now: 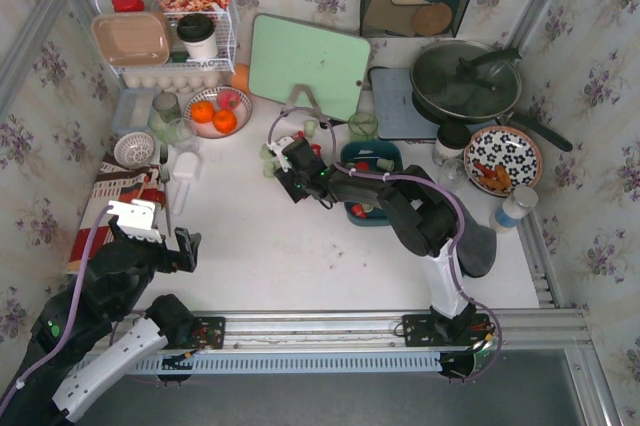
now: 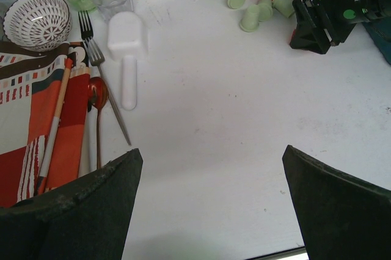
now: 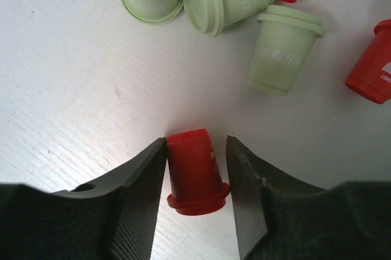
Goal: Mix the coffee capsules in the storage basket
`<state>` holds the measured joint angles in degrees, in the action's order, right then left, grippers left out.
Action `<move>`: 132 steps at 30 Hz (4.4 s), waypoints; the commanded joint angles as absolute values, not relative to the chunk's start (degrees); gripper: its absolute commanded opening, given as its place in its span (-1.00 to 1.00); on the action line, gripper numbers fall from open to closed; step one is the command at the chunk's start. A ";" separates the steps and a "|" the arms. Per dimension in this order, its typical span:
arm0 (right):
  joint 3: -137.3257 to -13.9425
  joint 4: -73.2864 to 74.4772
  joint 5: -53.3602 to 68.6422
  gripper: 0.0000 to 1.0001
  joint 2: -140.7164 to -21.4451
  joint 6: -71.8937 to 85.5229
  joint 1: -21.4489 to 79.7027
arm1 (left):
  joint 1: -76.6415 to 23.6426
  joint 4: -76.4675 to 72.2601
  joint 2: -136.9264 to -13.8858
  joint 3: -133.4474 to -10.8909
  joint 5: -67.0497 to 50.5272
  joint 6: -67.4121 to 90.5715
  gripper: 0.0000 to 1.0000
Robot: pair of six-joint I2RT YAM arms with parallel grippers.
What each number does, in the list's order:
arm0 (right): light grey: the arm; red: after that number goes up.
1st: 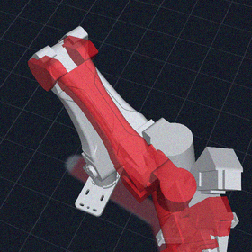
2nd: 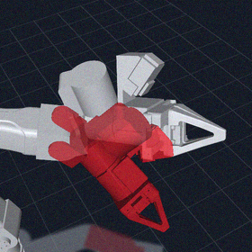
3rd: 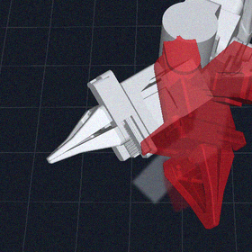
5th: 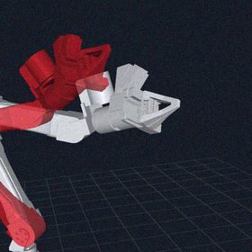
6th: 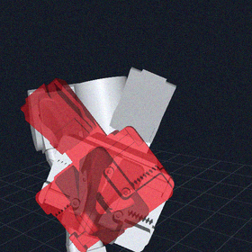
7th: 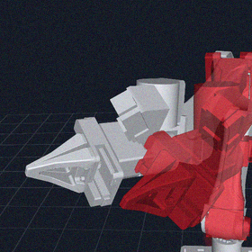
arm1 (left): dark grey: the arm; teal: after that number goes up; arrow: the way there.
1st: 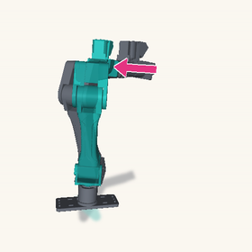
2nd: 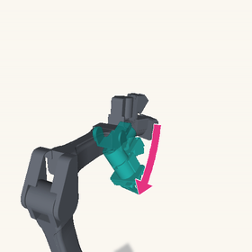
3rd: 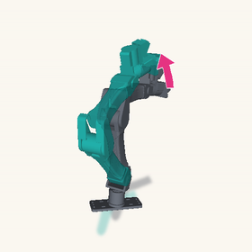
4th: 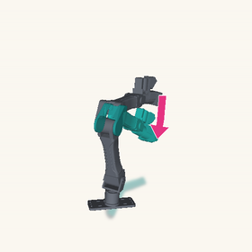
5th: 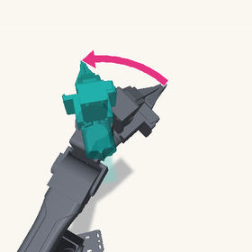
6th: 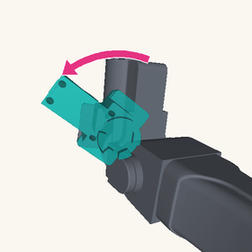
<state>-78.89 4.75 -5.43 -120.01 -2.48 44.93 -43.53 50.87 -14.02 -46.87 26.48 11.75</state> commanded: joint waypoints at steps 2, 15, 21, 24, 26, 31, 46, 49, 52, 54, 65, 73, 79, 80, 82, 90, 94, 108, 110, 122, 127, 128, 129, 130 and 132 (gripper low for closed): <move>-77.89 3.85 -5.06 -0.20 -119.71 -2.15 44.91 | -43.49 49.96 -13.99 -46.93 26.37 11.34 0.99; -72.52 -2.39 -11.91 -0.68 -109.93 0.39 44.91 | -43.36 50.00 -14.15 -46.92 26.41 11.34 0.98; -65.51 -8.40 -28.77 -0.71 -104.48 1.24 44.40 | -43.25 49.98 -14.09 -46.93 26.24 11.34 0.99; -61.88 -10.04 -37.21 -0.71 -101.89 4.15 42.98 | -43.24 50.01 -14.09 -46.89 26.18 11.34 0.98; -59.14 -10.86 -39.29 -0.71 -99.48 7.33 41.39 | -43.24 49.98 -14.10 -46.93 26.08 11.34 0.98; -50.84 -14.44 -39.33 -0.69 -93.81 14.62 36.83 | -43.15 49.92 -14.15 -46.77 25.88 11.25 0.98; -48.29 -13.92 -28.45 0.19 -93.13 18.26 30.37 | -42.73 49.81 -14.88 -46.89 26.01 11.25 0.98; -49.74 -13.91 -29.68 0.26 -93.10 15.93 34.42 | -42.42 49.79 -15.15 -47.02 25.83 11.18 0.99; -51.31 -15.63 -30.00 0.27 -93.21 12.62 37.85 | -42.21 49.67 -15.49 -47.02 25.67 11.12 0.99; -52.94 -17.15 -29.20 0.27 -94.04 10.85 40.36 | -41.90 49.66 -15.70 -47.02 25.53 11.07 0.98; -71.26 -13.48 -12.23 0.27 -113.48 8.26 42.73 | -40.96 49.45 -16.19 -47.02 24.62 10.72 0.98; -77.70 -11.67 -12.98 0.24 -122.27 8.09 42.49 | -40.96 49.31 -16.08 -47.02 24.09 10.38 0.98; -78.80 -11.29 -12.80 0.04 -124.07 8.06 41.50 | -40.87 49.28 -15.96 -47.02 23.83 10.28 0.99; -78.71 -11.47 -12.64 0.01 -124.10 8.00 41.37 | -40.87 49.28 -15.91 -46.94 23.82 10.28 0.99; -78.58 -12.06 -11.72 -0.03 -124.01 7.89 41.08 | -40.87 49.28 -15.88 -46.96 23.82 10.28 0.98; -77.11 -13.95 -8.34 -0.51 -122.53 7.76 40.49 | -40.78 49.39 -15.52 -46.93 24.16 10.46 0.98; -73.78 -15.71 -7.42 -0.74 -118.55 8.93 40.53 | -40.78 49.39 -15.54 -46.92 24.43 10.55 0.98; -61.08 -18.10 -17.10 -0.82 -100.18 10.52 40.37 | -40.44 49.48 -15.77 -47.00 24.45 10.63 0.98; -59.23 -18.15 -20.83 -0.82 -98.21 10.54 40.28 | -40.40 49.46 -15.71 -47.00 24.44 10.72 0.99; -49.95 -17.70 -28.13 -0.74 -94.76 17.57 33.99 | -40.34 49.44 -15.76 -47.02 24.26 10.64 0.99; -49.14 -16.50 -27.58 -0.40 -95.50 20.33 31.77 | -40.34 49.40 -15.98 -47.01 24.43 10.63 0.98; -49.13 -16.09 -27.42 -0.28 -95.61 20.69 31.66 | -40.34 49.38 -16.12 -47.02 24.49 10.68 0.99; -49.15 -15.78 -27.30 -0.17 -95.65 20.99 31.60 | -40.34 49.39 -16.23 -47.02 24.41 10.64 0.98; -49.13 -15.62 -27.13 -0.04 -95.63 21.15 31.64 | -40.34 49.38 -16.26 -46.98 24.41 10.68 0.99; -49.09 -15.54 -26.66 0.09 -95.35 21.08 31.64 | -40.26 49.39 -16.43 -47.02 24.36 10.60 0.98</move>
